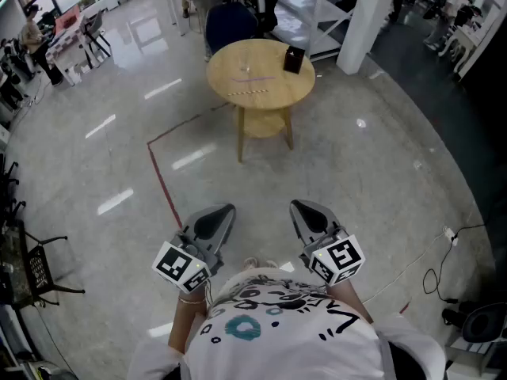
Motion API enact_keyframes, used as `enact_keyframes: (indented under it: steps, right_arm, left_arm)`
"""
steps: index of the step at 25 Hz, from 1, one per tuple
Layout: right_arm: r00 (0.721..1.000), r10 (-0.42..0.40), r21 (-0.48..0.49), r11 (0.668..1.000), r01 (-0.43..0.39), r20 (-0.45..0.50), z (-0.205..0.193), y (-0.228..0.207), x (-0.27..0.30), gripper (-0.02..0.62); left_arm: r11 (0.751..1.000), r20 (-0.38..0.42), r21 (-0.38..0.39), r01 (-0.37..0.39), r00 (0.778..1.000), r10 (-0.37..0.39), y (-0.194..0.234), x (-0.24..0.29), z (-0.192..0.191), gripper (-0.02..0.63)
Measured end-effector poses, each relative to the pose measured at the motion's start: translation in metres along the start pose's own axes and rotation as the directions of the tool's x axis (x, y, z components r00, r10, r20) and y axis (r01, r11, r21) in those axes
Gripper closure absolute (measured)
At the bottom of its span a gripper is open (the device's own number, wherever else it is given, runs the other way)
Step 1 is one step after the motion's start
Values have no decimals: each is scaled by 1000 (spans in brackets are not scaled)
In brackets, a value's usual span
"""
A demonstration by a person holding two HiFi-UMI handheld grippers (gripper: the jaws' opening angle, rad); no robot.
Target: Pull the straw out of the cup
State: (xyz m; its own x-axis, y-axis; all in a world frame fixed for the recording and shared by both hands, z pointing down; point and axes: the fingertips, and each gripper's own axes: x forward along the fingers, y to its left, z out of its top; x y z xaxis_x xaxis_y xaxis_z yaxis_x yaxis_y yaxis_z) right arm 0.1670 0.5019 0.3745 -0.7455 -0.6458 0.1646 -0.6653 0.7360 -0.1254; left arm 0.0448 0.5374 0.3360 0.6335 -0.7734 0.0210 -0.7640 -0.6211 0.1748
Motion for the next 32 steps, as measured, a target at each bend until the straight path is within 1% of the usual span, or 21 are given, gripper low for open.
enact_keyframes:
  steps: [4, 8, 13, 17, 20, 25, 28, 32]
  right_arm:
    - [1000, -10, 4, 1000, 10, -9, -1, -3, -1, 569]
    - [1000, -8, 1, 1000, 8, -13, -3, 3, 9, 569]
    - [999, 19, 59, 998, -22, 42, 9, 12, 25, 568]
    - [999, 14, 30, 999, -15, 29, 10, 14, 36, 568]
    - [1000, 4, 20, 1000, -4, 25, 7, 16, 44, 568]
    - [1000, -9, 14, 1000, 9, 4, 2, 4, 61, 568]
    - [1000, -18, 13, 1000, 18, -1, 4, -7, 73, 568]
    - [1000, -10, -7, 1000, 10, -3, 9, -26, 97, 568]
  left_arm:
    - [1000, 12, -7, -5, 1000, 5, 2, -1, 1, 591]
    - [1000, 5, -14, -14, 1000, 14, 12, -9, -2, 590]
    - [1000, 2, -27, -15, 1000, 15, 28, -19, 1, 591]
    - [1000, -22, -14, -9, 1000, 9, 40, -21, 1, 591]
    - [1000, -26, -11, 1, 1000, -1, 52, -22, -3, 591]
    - [1000, -22, -22, 0, 1000, 0, 74, -11, -6, 591]
    - [1000, -26, -22, -6, 1000, 5, 88, -3, -7, 591]
    - [999, -22, -30, -25, 999, 24, 113, 12, -6, 591]
